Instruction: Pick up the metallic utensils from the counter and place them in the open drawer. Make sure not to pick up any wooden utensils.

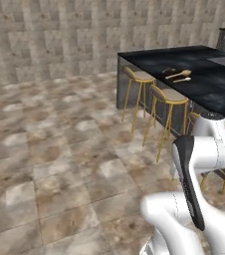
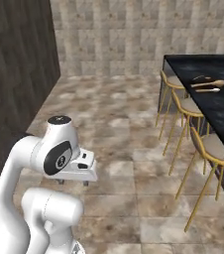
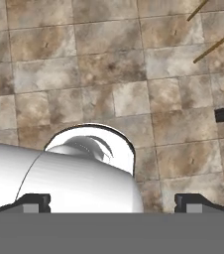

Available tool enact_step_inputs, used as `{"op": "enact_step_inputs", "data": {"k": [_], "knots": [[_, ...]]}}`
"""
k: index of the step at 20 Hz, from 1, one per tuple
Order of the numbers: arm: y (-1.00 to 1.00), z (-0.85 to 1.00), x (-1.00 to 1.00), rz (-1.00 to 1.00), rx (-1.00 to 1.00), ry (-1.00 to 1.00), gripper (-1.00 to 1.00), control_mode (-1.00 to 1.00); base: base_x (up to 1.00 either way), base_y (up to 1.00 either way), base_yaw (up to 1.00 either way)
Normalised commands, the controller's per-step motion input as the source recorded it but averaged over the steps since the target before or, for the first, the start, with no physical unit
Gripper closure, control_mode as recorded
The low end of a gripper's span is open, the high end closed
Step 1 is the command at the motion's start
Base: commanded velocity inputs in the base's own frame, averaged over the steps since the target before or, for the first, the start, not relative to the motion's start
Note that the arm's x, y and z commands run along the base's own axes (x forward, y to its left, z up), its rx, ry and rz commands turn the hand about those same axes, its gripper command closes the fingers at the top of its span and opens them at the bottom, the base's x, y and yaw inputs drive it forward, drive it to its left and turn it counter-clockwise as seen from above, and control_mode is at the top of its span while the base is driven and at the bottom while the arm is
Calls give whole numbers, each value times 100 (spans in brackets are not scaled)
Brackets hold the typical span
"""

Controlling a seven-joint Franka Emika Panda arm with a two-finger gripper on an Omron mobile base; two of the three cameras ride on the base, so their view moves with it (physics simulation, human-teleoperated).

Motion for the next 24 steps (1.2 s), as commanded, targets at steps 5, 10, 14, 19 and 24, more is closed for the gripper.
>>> {"op": "enact_step_inputs", "data": {"k": [5,10,14,19,24], "knots": [[0,0,0,0,0,0,-100,100,100,94,-51],[0,0,0,0,0,0,-100,100,100,85,-60],[0,0,0,0,0,0,-100,100,100,85,-58],[0,0,0,0,0,0,-100,100,100,84,-58],[0,0,0,0,0,0,-100,100,100,100,-45]]}}
